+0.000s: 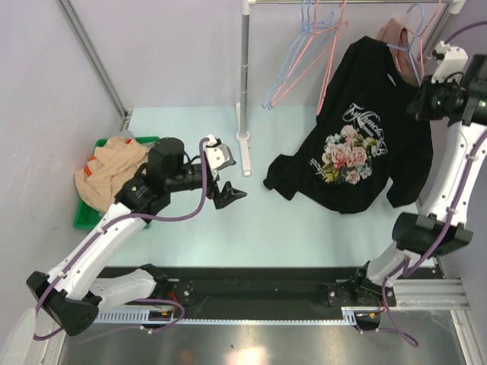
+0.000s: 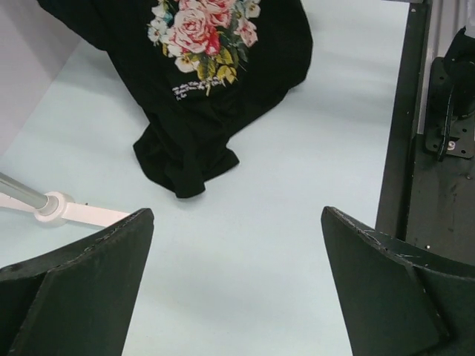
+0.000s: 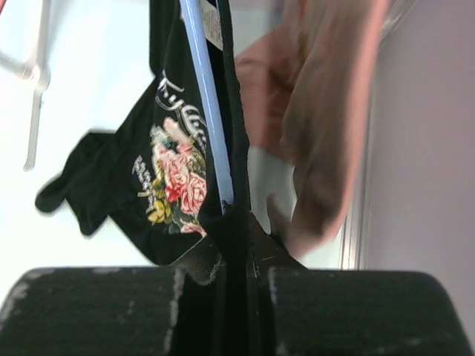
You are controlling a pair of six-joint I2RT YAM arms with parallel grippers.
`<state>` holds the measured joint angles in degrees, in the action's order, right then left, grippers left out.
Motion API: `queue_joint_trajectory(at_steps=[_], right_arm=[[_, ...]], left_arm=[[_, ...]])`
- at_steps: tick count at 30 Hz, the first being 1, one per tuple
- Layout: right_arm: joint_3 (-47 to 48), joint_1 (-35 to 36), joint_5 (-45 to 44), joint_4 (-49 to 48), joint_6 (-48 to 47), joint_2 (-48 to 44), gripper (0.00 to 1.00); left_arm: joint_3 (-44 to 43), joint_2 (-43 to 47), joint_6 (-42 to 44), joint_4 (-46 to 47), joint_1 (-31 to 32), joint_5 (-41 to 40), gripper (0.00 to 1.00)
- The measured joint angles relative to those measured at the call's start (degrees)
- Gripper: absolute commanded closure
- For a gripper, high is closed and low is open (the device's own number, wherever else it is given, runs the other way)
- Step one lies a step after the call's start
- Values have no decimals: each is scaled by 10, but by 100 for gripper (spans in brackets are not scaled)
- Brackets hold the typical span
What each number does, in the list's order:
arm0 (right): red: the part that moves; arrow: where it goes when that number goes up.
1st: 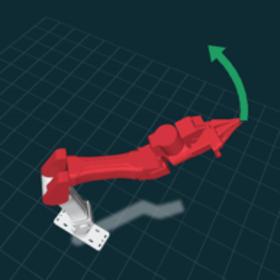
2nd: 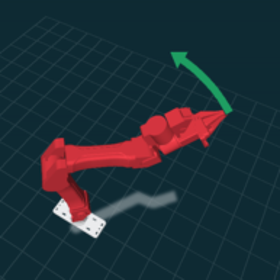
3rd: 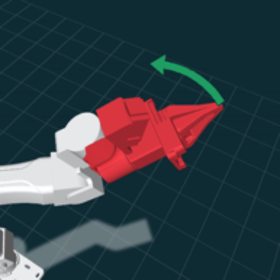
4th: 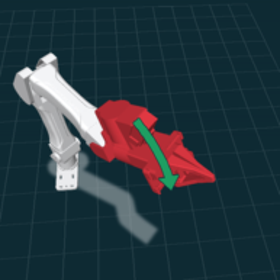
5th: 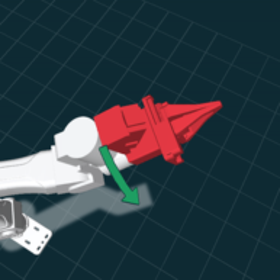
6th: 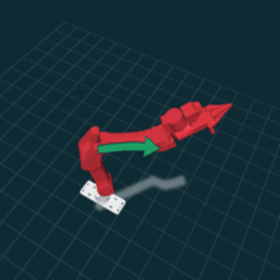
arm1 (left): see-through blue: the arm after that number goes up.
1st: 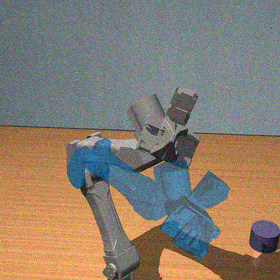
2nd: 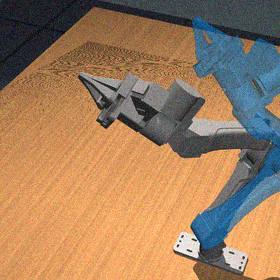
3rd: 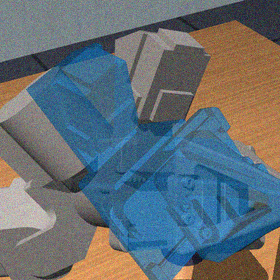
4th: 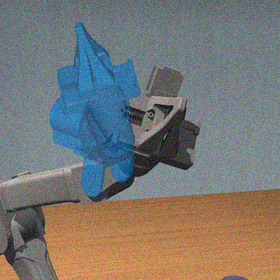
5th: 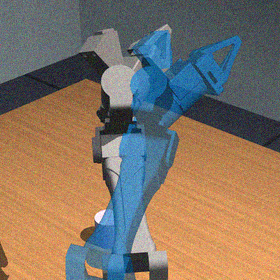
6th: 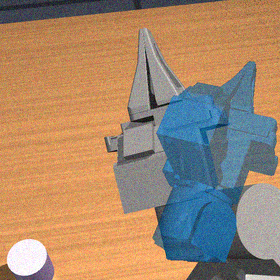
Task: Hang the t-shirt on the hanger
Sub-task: Place the hanger at the clothesline.
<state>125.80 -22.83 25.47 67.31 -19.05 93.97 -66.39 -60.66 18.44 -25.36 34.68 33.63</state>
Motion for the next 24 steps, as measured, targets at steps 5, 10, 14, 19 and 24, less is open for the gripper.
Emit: queue_joint_trajectory(at_steps=[5,10,14,19,24], right_arm=[[97,19,-37,-19,39,82,100],[118,43,-67,-41,60,100,100],[128,67,-85,-63,68,109,100],[137,85,-106,-89,71,134,100],[137,85,-123,-98,75,162,100]], left_arm=[[28,30,0,7,0,-5,0],[42,40,0,7,0,-10,0],[55,45,0,7,0,-20,0],[75,59,-3,7,-2,-25,0],[83,75,-4,3,-7,-31,0]])
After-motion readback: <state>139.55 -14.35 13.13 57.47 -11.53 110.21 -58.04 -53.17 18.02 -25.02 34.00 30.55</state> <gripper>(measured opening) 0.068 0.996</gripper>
